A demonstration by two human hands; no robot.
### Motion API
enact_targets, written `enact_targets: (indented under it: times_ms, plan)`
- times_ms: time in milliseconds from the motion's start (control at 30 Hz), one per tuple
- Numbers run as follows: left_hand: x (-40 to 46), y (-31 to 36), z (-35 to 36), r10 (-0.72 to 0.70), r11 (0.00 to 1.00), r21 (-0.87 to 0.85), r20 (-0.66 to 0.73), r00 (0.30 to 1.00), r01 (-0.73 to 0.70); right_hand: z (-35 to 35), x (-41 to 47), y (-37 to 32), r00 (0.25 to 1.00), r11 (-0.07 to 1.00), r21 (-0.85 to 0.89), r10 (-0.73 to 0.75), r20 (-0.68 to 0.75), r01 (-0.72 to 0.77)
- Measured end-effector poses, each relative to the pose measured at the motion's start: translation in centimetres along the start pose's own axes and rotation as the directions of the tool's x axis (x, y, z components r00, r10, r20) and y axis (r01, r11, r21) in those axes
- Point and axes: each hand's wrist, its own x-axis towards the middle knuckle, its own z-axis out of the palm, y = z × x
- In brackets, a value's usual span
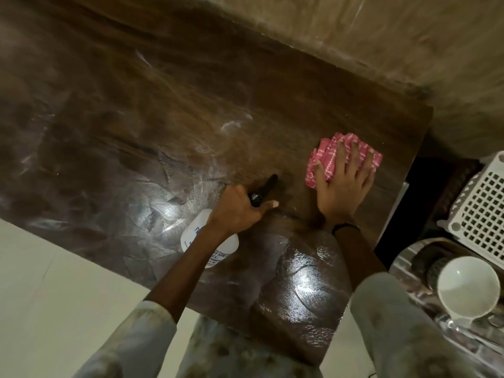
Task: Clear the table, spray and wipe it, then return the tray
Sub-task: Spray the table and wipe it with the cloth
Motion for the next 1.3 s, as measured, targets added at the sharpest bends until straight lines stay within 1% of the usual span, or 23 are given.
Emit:
enact_targets:
  times_ms: [133, 200, 300, 367, 400, 433, 467, 533, 600, 700, 733, 800, 867, 900, 967, 1000, 1067, 1133, 1200, 1300]
  plan:
    - [-1.1, -1.2, -0.7, 0.016, 0.994, -0.109, -0.049, 0.999, -0.022, 0.2, 1.8, -4.8, 0.989, 0.991, 0.034, -0.129, 0.076, 0.127]
    - [-1.6, -1.7, -0.7, 0.02, 0.99, -0.141, -0.068, 0.998, -0.029, 0.4, 1.3, -7.0, 0.968, 0.974, 0.03, -0.228, 0.109, 0.226]
    - [-1.6, -2.0, -0.8, 0.045, 0.988, -0.141, -0.071, 0.996, -0.055, 0.7, -1.5, -7.7, 0.89, 0.901, 0.002, -0.429, 0.152, 0.434]
    - [-1.5, -2.3, -0.8, 0.054, 0.987, -0.146, -0.054, 0.997, -0.061, 0.7, -3.8, -5.9, 0.829, 0.841, 0.014, -0.536, 0.161, 0.541]
    - [-1.5, -2.4, -0.9, 0.048, 0.987, -0.154, -0.05, 0.998, -0.055, 0.7, -4.7, -4.3, 0.814, 0.825, 0.015, -0.561, 0.152, 0.565]
    - [-1.4, -2.4, -1.1, 0.034, 0.983, -0.177, -0.057, 0.998, -0.043, 0.7, -5.4, -2.5, 0.819, 0.828, 0.002, -0.555, 0.143, 0.561]
    - [-1.4, -2.4, -1.2, 0.013, 0.979, -0.202, -0.07, 0.997, -0.027, 0.5, -5.7, -0.9, 0.843, 0.851, -0.015, -0.518, 0.141, 0.525]
    - [-1.3, -2.5, -1.6, -0.017, 0.973, -0.23, -0.094, 0.995, -0.005, 0.0, -5.2, 0.7, 0.908, 0.914, -0.032, -0.397, 0.131, 0.404]
    - [-1.3, -2.6, -1.8, -0.01, 0.967, -0.254, -0.089, 0.996, -0.013, -0.1, -3.5, 0.1, 0.951, 0.953, -0.045, -0.293, 0.103, 0.299]
    - [-1.6, -2.7, -1.7, 0.01, 0.962, -0.271, -0.078, 0.997, -0.03, 0.0, 0.0, -3.7, 0.976, 0.977, -0.02, -0.209, 0.056, 0.211]
    - [-1.7, -2.6, -1.6, 0.018, 0.962, -0.272, -0.084, 0.996, -0.041, 0.2, 1.0, -5.2, 0.978, 0.98, -0.006, -0.2, 0.061, 0.201]
    - [-1.8, -2.7, -1.4, 0.036, 0.963, -0.262, -0.103, 0.994, -0.062, 0.9, 2.1, -8.2, 0.971, 0.973, -0.004, -0.229, 0.072, 0.23]
    - [-1.8, -2.7, -1.2, 0.038, 0.967, -0.247, -0.106, 0.994, -0.063, 1.6, 1.5, -10.5, 0.946, 0.948, -0.019, -0.314, 0.085, 0.317]
    - [-1.8, -2.7, -1.2, 0.032, 0.966, -0.253, -0.103, 0.994, -0.058, 1.8, 0.6, -10.9, 0.922, 0.925, -0.03, -0.375, 0.1, 0.379]
    - [-1.7, -2.6, -1.3, 0.019, 0.964, -0.264, -0.1, 0.995, -0.045, 1.7, -1.9, -10.2, 0.856, 0.863, -0.016, -0.497, 0.142, 0.504]
    - [-1.6, -2.6, -1.4, 0.012, 0.966, -0.258, -0.1, 0.995, -0.037, 1.5, -3.0, -9.1, 0.83, 0.841, 0.007, -0.536, 0.156, 0.542]
    - [-1.6, -2.8, -1.7, -0.003, 0.968, -0.251, -0.113, 0.994, -0.026, 0.9, -4.7, -6.2, 0.813, 0.824, 0.017, -0.561, 0.154, 0.566]
    - [-1.6, -2.9, -2.0, -0.014, 0.957, -0.288, -0.128, 0.992, -0.024, 0.4, -4.8, -3.7, 0.842, 0.849, -0.013, -0.522, 0.138, 0.529]
    - [-1.7, -3.0, -2.2, -0.029, 0.947, -0.321, -0.126, 0.992, -0.013, 0.3, -3.5, -2.8, 0.895, 0.901, -0.026, -0.427, 0.13, 0.434]
    - [-1.7, -3.2, -2.3, -0.037, 0.939, -0.345, -0.104, 0.994, -0.002, 0.6, -1.0, -4.8, 0.961, 0.962, -0.031, -0.268, 0.07, 0.27]
